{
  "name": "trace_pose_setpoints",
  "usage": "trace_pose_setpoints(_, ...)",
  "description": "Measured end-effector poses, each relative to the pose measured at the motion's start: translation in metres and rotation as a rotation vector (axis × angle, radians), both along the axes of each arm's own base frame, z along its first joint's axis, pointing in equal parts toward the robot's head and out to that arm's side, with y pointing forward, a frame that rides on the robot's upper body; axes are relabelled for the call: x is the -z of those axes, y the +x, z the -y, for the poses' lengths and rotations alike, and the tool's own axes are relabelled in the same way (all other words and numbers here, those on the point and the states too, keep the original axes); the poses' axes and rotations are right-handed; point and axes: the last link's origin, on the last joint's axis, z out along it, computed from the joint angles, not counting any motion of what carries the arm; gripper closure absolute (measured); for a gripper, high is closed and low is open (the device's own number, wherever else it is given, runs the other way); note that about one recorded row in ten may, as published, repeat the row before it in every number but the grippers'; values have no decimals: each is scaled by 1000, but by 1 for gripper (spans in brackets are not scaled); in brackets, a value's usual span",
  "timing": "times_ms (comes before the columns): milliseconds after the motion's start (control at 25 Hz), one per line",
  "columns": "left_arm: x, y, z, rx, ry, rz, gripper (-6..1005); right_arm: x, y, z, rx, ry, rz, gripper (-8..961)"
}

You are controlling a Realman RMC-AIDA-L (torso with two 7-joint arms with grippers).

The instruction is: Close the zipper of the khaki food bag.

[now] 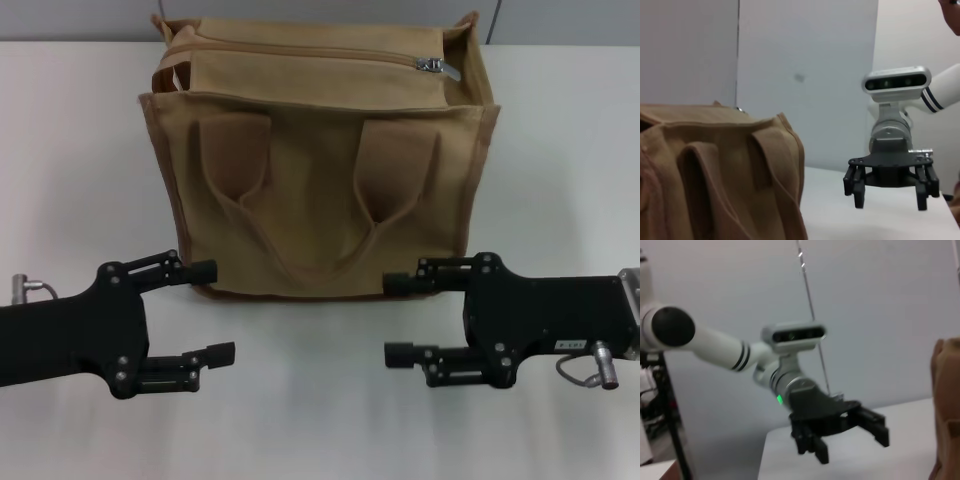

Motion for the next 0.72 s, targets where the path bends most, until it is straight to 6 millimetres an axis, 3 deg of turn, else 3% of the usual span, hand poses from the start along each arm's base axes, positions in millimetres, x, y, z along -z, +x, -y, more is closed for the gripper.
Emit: trace_pose_setpoints(720, 17, 6, -4, 30, -153, -100, 165, 10, 5, -6, -23, -21, 135, 279)
